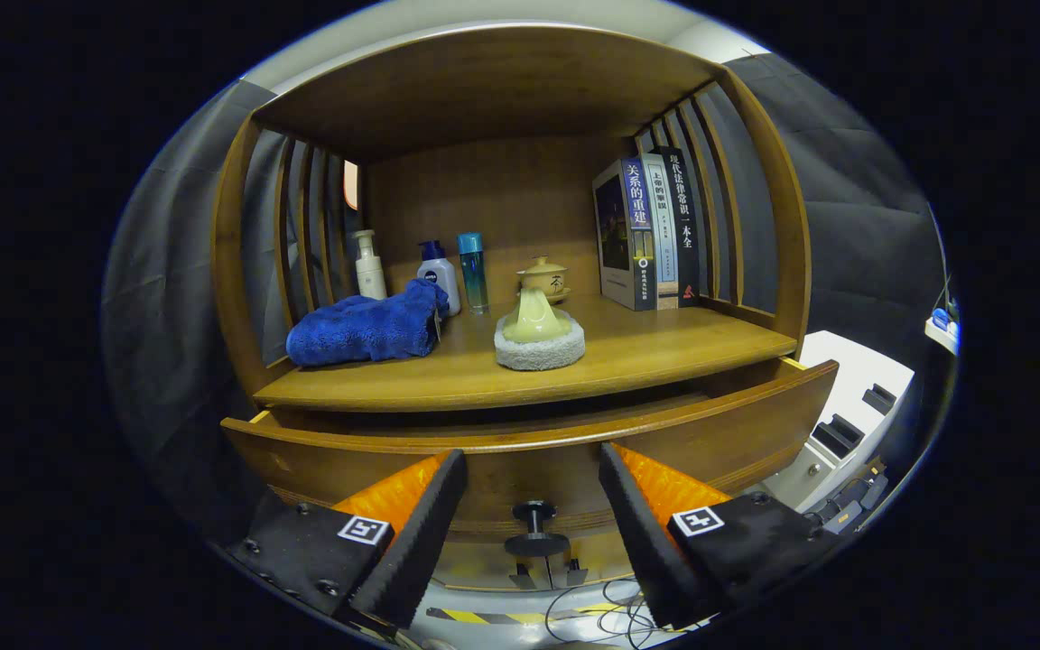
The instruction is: Pull open the drawer, take out the items inside it, and place them on the countertop above the cabinet.
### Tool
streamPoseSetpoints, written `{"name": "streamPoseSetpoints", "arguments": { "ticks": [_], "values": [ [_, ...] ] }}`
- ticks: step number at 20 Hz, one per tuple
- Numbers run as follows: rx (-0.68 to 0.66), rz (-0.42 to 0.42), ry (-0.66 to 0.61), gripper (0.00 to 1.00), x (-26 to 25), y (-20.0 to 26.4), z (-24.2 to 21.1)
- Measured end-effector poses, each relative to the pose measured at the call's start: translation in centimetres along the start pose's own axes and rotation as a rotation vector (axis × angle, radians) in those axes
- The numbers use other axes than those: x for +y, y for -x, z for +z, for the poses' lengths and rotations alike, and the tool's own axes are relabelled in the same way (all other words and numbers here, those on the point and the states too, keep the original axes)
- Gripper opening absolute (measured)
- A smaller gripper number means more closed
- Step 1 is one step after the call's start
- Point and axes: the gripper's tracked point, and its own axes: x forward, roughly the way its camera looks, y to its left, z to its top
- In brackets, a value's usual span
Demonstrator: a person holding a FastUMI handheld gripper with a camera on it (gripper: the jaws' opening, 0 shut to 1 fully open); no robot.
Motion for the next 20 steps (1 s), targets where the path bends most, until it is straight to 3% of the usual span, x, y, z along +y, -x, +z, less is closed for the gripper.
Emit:
{"name": "streamPoseSetpoints", "arguments": {
  "ticks": [20],
  "values": [
    [0.009,0.003,-0.018,0.98,0.1,-3.3,1.1]
  ]
}}
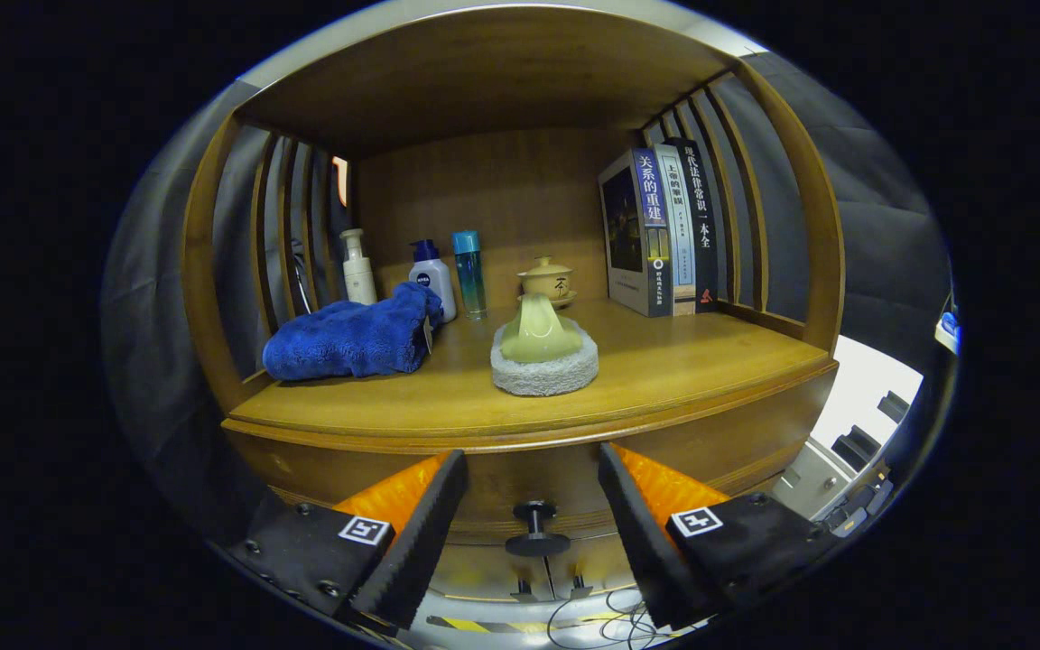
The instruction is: Pull open the drawer, take out the items inside it, and place them on the countertop above the cabinet.
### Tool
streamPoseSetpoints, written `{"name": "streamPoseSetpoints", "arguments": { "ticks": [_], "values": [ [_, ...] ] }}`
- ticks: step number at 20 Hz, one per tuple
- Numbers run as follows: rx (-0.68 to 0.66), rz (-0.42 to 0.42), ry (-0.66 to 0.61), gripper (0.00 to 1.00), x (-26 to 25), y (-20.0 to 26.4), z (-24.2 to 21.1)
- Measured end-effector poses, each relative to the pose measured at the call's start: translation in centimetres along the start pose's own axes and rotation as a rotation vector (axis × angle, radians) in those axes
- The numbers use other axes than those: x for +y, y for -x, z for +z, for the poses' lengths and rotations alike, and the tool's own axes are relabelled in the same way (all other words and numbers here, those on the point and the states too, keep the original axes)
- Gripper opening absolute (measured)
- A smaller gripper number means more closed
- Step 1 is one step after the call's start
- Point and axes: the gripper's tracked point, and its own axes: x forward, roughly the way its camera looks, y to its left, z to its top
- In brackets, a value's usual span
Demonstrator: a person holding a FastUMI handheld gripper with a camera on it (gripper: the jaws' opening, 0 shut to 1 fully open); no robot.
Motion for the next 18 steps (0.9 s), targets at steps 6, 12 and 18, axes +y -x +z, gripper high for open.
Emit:
{"name": "streamPoseSetpoints", "arguments": {
  "ticks": [6,12,18],
  "values": [
    [-0.026,-0.038,-0.085,0.99,-0.5,2.0,4.3],
    [-0.121,-0.052,-0.027,0.98,-0.4,5.3,11.4],
    [-0.175,-0.024,0.024,0.98,0.8,7.8,15.7]
  ]
}}
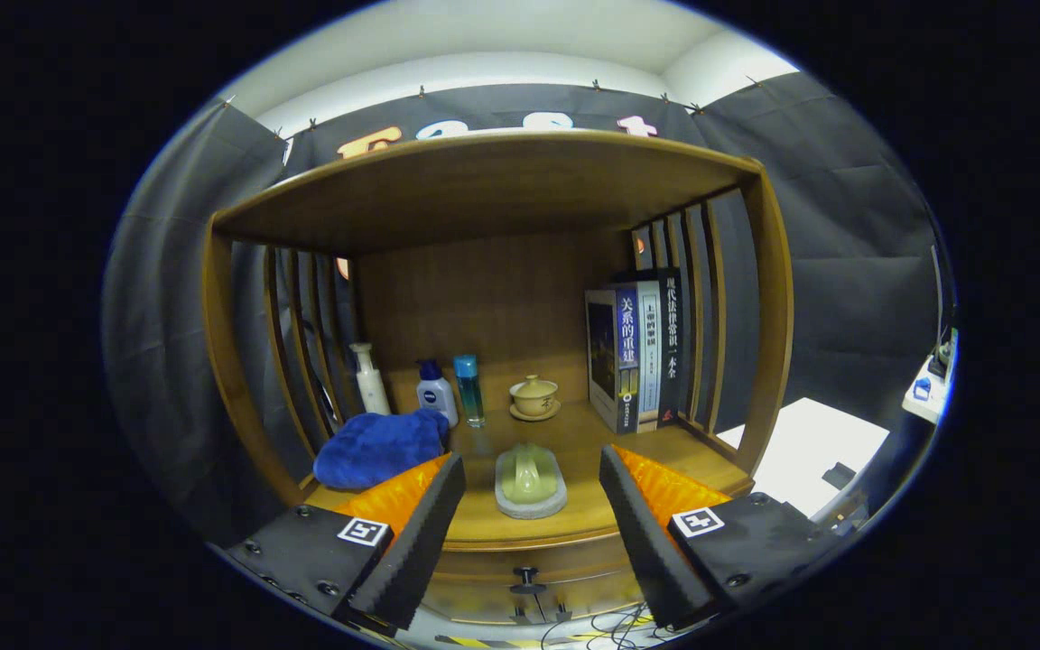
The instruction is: Pull open the drawer, take out the items inside it, and place them on the countertop above the cabinet.
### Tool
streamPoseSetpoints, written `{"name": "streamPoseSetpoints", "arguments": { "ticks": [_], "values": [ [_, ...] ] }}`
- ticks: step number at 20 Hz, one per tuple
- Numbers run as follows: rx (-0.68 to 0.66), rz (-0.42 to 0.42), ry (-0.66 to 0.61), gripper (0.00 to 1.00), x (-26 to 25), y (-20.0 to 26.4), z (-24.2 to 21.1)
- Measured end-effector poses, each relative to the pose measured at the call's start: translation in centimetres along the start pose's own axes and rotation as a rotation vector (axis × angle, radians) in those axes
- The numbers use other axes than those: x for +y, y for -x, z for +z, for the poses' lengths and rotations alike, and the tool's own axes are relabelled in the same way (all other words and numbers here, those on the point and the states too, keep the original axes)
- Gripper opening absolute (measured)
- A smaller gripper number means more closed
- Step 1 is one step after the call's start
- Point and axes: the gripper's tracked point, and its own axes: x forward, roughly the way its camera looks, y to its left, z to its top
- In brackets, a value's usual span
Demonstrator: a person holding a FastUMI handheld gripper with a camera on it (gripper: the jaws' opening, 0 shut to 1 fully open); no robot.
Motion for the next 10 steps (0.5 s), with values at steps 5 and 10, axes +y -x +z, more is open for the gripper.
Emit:
{"name": "streamPoseSetpoints", "arguments": {
  "ticks": [5,10],
  "values": [
    [-0.036,0.001,0.021,0.98,0.1,2.0,2.5],
    [-0.069,0.008,0.051,0.98,0.2,4.1,3.5]
  ]
}}
